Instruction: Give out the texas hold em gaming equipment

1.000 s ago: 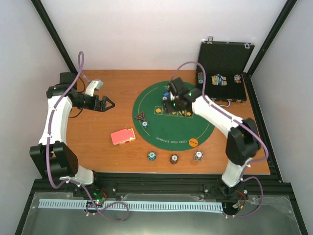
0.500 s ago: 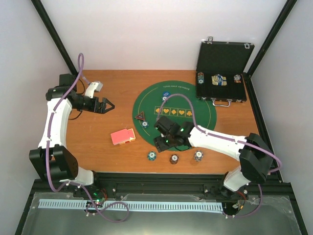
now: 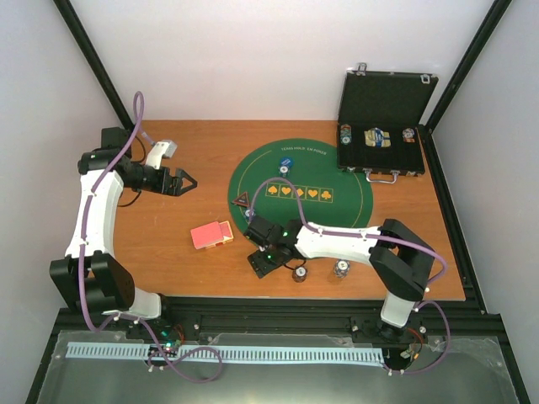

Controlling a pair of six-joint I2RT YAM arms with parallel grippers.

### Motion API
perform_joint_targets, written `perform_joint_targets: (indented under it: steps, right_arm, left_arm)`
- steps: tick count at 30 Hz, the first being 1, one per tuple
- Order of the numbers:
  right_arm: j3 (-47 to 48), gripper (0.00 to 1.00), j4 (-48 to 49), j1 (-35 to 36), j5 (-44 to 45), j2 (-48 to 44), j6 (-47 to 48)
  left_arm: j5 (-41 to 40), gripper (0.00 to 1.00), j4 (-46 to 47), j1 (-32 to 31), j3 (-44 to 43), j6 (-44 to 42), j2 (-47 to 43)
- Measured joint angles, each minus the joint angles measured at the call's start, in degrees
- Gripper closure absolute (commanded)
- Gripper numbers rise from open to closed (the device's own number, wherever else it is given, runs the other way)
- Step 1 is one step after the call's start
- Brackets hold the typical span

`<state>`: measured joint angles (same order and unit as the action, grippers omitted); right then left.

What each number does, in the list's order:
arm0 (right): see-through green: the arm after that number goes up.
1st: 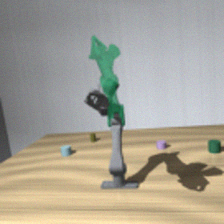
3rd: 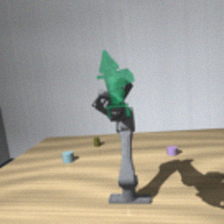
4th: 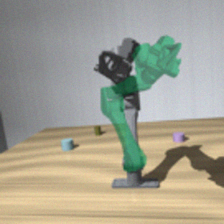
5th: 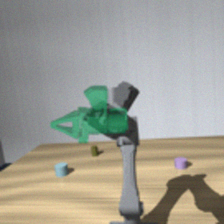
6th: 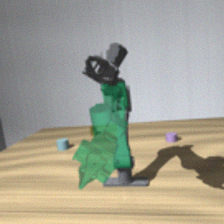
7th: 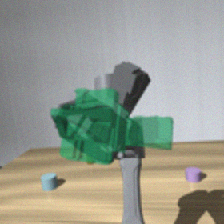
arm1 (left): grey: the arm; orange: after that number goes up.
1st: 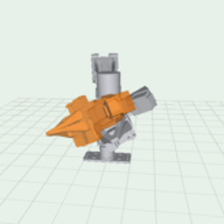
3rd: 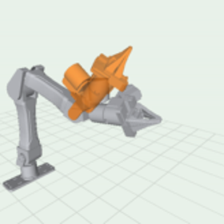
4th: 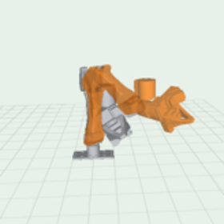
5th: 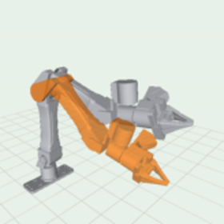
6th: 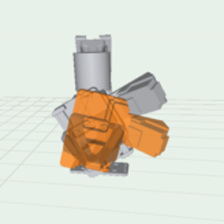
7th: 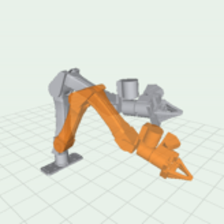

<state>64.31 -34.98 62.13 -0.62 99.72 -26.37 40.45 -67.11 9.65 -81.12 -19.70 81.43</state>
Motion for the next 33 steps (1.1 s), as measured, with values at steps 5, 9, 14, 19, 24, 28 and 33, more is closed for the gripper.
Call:
perform_joint_targets:
  steps: [5, 9, 14, 19, 24, 28, 33]
  right_arm:
    - [0.6, 0.26, 0.3, 0.1, -0.7, 1.1, 0.3]
    - [1.0, 0.29, 0.7, 0.7, -1.6, 1.8, 0.4]
    - [1.0, 0.39, 1.1, 1.1, -2.0, 2.9, 0.5]
    - [1.2, 0.47, 1.4, 1.1, -2.3, 3.8, 0.4]
    - [1.7, 0.47, 1.4, 1.1, -2.3, 4.2, 0.5]
    - [1.7, 0.47, 1.4, 1.1, -2.3, 4.2, 0.5]
    - [1.7, 0.48, 1.6, 1.1, -2.9, 4.3, 0.5]
  left_arm:
    - [0.0, 0.00, -0.2, 0.0, 0.0, 0.0, -0.1]
    - [0.0, 0.00, -0.2, 0.0, 0.0, 0.0, -0.1]
    - [0.0, 0.00, -0.2, 0.0, 0.0, 0.0, -0.1]
    - [0.0, 0.00, -0.3, 0.0, 0.0, 0.0, -0.1]
    - [0.0, 0.00, -0.3, 0.0, 0.0, 0.0, -0.1]
    - [0.0, 0.00, -0.3, 0.0, -0.2, 0.0, -0.1]
    - [-0.1, 0.00, -0.4, 0.0, -0.5, 0.0, -0.1]
